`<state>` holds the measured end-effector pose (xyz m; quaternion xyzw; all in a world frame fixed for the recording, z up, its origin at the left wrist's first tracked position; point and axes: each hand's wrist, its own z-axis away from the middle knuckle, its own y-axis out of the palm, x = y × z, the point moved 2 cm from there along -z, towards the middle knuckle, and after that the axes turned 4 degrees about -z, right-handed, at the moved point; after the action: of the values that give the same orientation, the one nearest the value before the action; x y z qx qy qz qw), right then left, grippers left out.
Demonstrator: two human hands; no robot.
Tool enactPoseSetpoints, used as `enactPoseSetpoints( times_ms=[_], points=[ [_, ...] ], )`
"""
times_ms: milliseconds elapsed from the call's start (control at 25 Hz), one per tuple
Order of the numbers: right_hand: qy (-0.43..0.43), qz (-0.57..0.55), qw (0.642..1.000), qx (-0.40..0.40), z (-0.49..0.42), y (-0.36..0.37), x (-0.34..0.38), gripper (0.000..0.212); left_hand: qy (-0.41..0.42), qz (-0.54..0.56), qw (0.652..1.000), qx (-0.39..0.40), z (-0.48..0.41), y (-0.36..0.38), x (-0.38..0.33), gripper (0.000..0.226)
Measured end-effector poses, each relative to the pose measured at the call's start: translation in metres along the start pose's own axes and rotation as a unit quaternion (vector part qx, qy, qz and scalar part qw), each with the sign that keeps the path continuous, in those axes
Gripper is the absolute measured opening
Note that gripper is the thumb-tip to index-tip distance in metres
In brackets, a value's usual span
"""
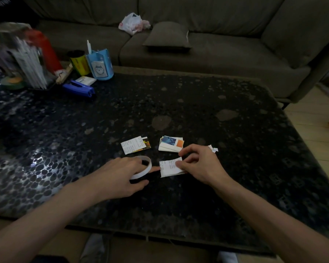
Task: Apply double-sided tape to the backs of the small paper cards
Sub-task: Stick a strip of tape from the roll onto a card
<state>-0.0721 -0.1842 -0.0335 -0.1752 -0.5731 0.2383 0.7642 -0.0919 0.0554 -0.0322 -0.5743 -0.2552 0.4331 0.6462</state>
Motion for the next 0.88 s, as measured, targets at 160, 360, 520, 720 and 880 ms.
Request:
enactPoseSetpoints(
  times_ms=[160,360,520,720,880],
  points=[
    [-0.009,0.01,1.0,-0.006,0.0,0.001,-0.001,0.03,0.0,-0.009,1.0,0.002,0.0,0.001,0.0,0.025],
    [-0.02,0.021,1.0,-0.009,0.002,0.002,-0.001,0.029,0.009,-0.006,1.0,-0.008,0.0,0.0,-0.001,0.024],
    [-0.025,0.027,0.999,-0.015,0.002,0.002,-0.001,0.029,0.018,-0.013,1.0,-0.019,0.001,0.0,-0.002,0.022],
    [-0.05,0.101,0.993,-0.041,0.005,0.009,-0.001,0.032,0.03,-0.054,0.997,-0.037,0.0,-0.002,-0.005,0.023],
    [-0.053,0.157,0.983,-0.076,0.005,0.011,-0.002,0.043,0.023,-0.055,0.998,-0.031,0.0,-0.003,-0.006,0.024]
  ],
)
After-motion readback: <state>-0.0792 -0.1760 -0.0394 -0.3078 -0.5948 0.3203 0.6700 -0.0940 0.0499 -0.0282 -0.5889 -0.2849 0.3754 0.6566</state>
